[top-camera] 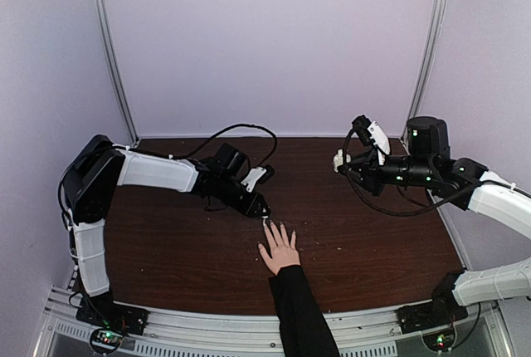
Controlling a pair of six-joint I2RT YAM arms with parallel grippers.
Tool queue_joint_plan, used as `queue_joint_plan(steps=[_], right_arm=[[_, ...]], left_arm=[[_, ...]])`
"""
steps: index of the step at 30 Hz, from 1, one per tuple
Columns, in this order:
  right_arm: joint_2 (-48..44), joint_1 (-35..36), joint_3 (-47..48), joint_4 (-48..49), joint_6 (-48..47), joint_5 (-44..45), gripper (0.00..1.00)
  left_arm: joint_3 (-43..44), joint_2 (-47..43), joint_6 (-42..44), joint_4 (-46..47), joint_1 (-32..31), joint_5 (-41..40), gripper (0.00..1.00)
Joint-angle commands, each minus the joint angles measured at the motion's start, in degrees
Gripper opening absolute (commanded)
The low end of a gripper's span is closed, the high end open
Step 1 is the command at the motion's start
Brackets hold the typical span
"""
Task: Paint the nails
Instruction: Paint the nail with the hand.
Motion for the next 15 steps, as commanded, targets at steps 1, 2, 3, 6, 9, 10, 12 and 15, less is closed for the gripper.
queue_joint_plan(steps=[1,2,3,6,9,10,12,15], right_arm=[[-1.3,-0.3,-0.6,0.9,-0.6,1.2,0.00],[-1.3,-0.3,-0.6,0.8,-0.6,1.1,0.00],[-1.3,-0.3,-0.6,0.9,-0.6,1.2,0.00],[-1.3,-0.4,-0.6,0.9,-0.6,1.1,0.00],[-1.3,-0.3,-0.7,1.0,-0.5,1.0,0.00],[-1.3,-0.4,-0.6,1.0,-0.5,1.0,0.00],[-1.3,-0.3,-0.6,1.1,-0.5,1.0,0.00],[-1.4,-0.3,-0.5,0.9,-0.6,1.0,0.00]], left_arm=[[2.0,0.7,0.9,0.2,0.0,-1.2,0.00],[2.1,0.6,0.9,0.0,0.1,-1.4,0.00],[2.1,0.5,0.9,0.1,0.1,-1.5,0.00],[2.0,0.2,0.9,0.0,0.1,-1.7,0.00],[1.9,-0.5,0.9,0.0,0.2,-2.1,0.00],[1.9,-0.7,0.9,0.1,0.3,-2.1,0.00],[1.9,-1.3,0.9,0.1,0.3,-2.4,0.00],[1.7,-2.2,1.1,-0.1,0.4,-3.3,0.00]])
